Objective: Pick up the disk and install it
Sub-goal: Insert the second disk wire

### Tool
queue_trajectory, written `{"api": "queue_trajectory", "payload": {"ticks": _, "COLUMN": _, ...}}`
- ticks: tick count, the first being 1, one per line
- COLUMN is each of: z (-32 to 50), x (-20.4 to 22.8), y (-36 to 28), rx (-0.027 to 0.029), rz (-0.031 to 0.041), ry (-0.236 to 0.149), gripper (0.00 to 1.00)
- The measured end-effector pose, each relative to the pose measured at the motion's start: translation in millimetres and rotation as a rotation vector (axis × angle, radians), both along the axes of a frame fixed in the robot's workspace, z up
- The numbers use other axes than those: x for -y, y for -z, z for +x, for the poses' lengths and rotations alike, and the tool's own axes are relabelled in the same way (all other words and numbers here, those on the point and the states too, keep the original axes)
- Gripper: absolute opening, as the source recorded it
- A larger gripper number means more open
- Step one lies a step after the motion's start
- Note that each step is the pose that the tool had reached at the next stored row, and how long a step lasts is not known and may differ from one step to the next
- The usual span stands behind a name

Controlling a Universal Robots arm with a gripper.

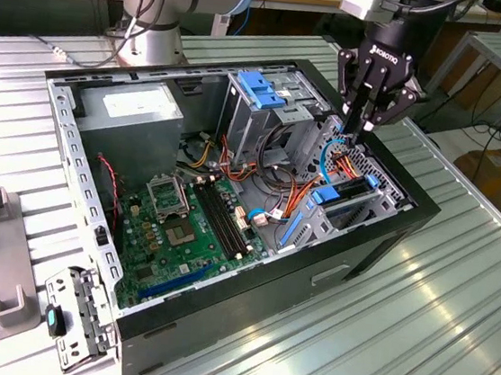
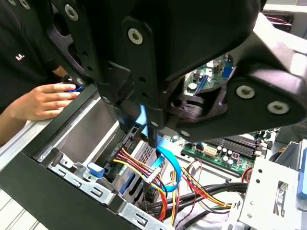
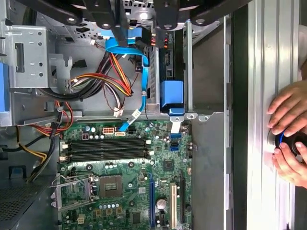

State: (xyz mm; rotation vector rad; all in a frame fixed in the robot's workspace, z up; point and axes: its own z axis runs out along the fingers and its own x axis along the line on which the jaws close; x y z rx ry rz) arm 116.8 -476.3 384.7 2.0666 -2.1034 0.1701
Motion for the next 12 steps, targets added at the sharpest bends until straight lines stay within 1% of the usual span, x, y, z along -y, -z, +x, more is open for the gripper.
{"api": "queue_trajectory", "payload": {"ticks": 1, "z": 0.0, "x": -0.1, "y": 1.3, "rx": 0.0, "rz": 0.0001, "ry": 0.0, "gripper": 0.39}}
{"api": "queue_trajectory", "payload": {"ticks": 3, "z": 0.0, "x": -0.5, "y": 5.7, "rx": 0.0, "rz": -0.0003, "ry": 0.0, "gripper": 0.39}}
{"api": "queue_trajectory", "payload": {"ticks": 4, "z": 0.0, "x": -0.9, "y": 7.2, "rx": -0.0001, "rz": -0.0017, "ry": 0.0, "gripper": 0.39}}
{"api": "queue_trajectory", "payload": {"ticks": 7, "z": 0.0, "x": -1.3, "y": 11.1, "rx": -0.0001, "rz": -0.0105, "ry": 0.0, "gripper": 0.39}}
{"api": "queue_trajectory", "payload": {"ticks": 9, "z": 0.0, "x": -1.4, "y": 13.1, "rx": -0.0001, "rz": -0.0179, "ry": 0.0, "gripper": 0.39}}
{"api": "queue_trajectory", "payload": {"ticks": 10, "z": 0.0, "x": -1.4, "y": 13.7, "rx": -0.0001, "rz": -0.0201, "ry": 0.0, "gripper": 0.37}}
{"api": "queue_trajectory", "payload": {"ticks": 11, "z": 0.0, "x": -1.4, "y": 14.4, "rx": -0.0001, "rz": -0.0227, "ry": 0.0, "gripper": 0.31}}
{"api": "queue_trajectory", "payload": {"ticks": 12, "z": 0.0, "x": -1.5, "y": 15.3, "rx": -0.0001, "rz": -0.0261, "ry": 0.0, "gripper": 0.2}}
